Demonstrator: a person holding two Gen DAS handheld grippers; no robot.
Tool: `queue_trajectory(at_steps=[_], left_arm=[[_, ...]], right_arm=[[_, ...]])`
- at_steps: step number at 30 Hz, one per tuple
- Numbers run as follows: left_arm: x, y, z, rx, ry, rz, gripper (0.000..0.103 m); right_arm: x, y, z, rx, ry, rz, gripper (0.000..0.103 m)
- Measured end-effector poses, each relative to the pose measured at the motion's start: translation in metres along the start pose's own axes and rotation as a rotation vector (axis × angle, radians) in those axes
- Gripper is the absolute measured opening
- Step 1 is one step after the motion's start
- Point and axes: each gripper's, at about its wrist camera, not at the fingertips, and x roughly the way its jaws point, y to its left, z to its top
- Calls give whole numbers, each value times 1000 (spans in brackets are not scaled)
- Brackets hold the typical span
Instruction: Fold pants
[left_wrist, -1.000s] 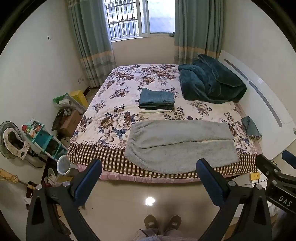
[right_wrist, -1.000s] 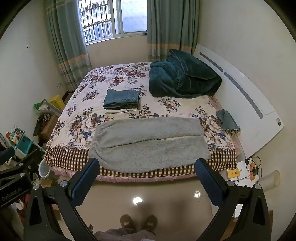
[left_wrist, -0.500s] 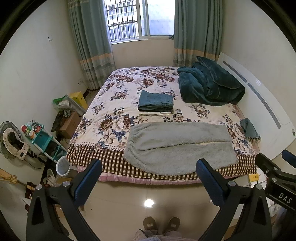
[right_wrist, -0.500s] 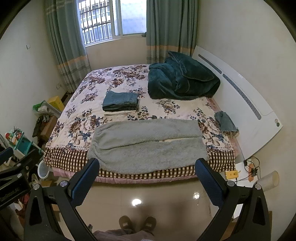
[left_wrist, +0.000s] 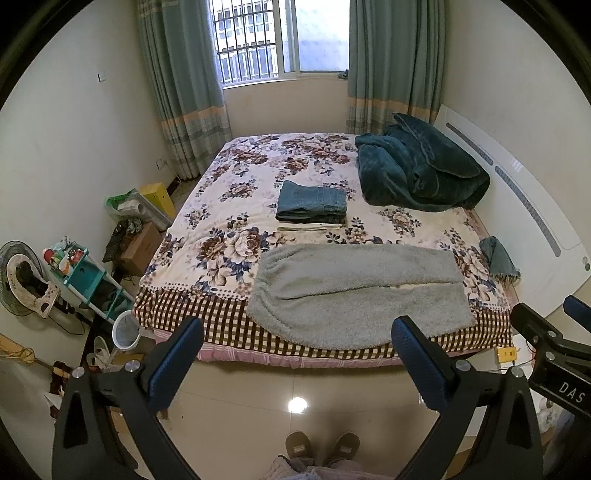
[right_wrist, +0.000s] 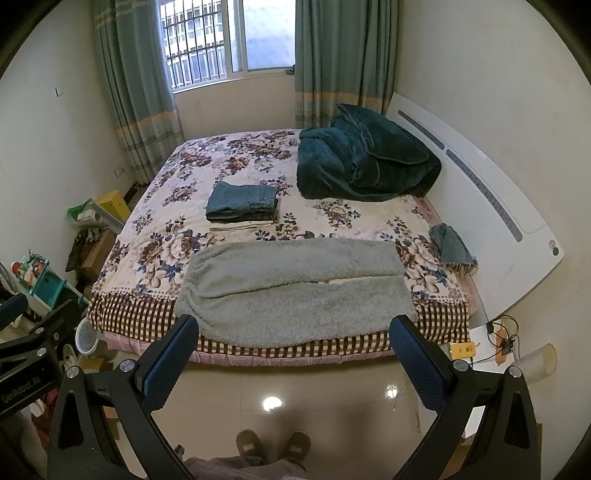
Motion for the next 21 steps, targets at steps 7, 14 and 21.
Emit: queue_trajectory(at_steps=[7,14,21], left_arm=[[1,-1,2,-4,-2,3,103],[2,-2,0,-6,0,0,103],[2,-1,-1,-7,-3,0,103]], right_arm=[[-3,1,9,-6,-4,4,103],[-3,4,9,-5,-4,2,103],[-3,6,5,-4,-8,1,103]])
